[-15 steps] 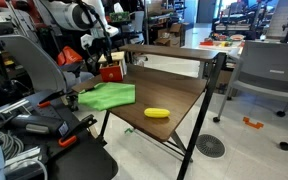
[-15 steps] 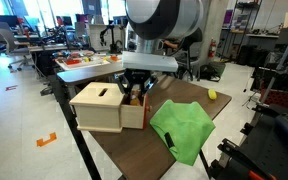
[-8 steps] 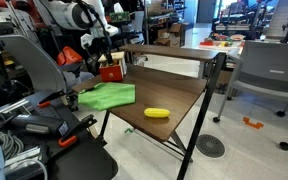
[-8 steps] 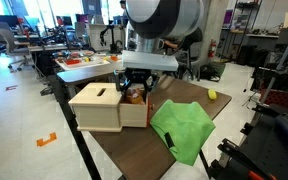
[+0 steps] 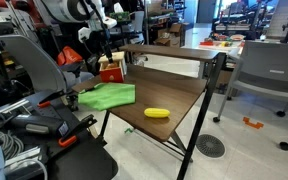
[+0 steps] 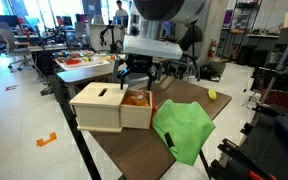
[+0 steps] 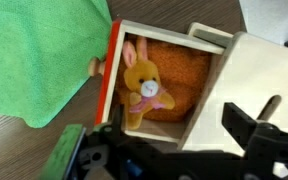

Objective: Put the toy inside the chest drawer

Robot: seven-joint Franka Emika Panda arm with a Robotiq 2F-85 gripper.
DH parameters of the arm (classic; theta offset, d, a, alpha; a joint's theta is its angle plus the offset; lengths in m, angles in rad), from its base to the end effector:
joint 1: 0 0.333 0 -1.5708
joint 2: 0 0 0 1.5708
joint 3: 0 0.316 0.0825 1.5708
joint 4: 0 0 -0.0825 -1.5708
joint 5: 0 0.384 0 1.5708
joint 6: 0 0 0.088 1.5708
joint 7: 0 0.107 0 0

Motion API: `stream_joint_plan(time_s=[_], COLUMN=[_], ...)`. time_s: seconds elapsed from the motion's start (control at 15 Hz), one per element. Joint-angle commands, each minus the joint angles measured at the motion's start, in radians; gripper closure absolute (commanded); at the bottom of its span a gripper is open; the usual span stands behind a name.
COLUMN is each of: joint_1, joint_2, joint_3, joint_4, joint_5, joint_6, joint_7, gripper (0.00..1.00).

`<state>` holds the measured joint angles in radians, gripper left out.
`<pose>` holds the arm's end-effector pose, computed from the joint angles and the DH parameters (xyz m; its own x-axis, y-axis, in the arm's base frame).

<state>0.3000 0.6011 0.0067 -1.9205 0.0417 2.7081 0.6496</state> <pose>0.6138 0.1926 0.1935 0.9172 -0.3765 0.1302 -0.3600 -0.9233 -0.1341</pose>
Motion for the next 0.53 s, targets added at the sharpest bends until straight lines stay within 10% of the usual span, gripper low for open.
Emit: stream_joint_plan(time_s=[0.0,0.47], joint_1=[0.005,0.002], joint_2=[-0.068,-0.076], joint_3=[0.002,0.021], joint_4=[-0.047,-0.066], joint_5=[0.024,0.02], joint_6=[0.019,-0.003], joint_7=[-0.009,-0.041], gripper=[0.0,0.0])
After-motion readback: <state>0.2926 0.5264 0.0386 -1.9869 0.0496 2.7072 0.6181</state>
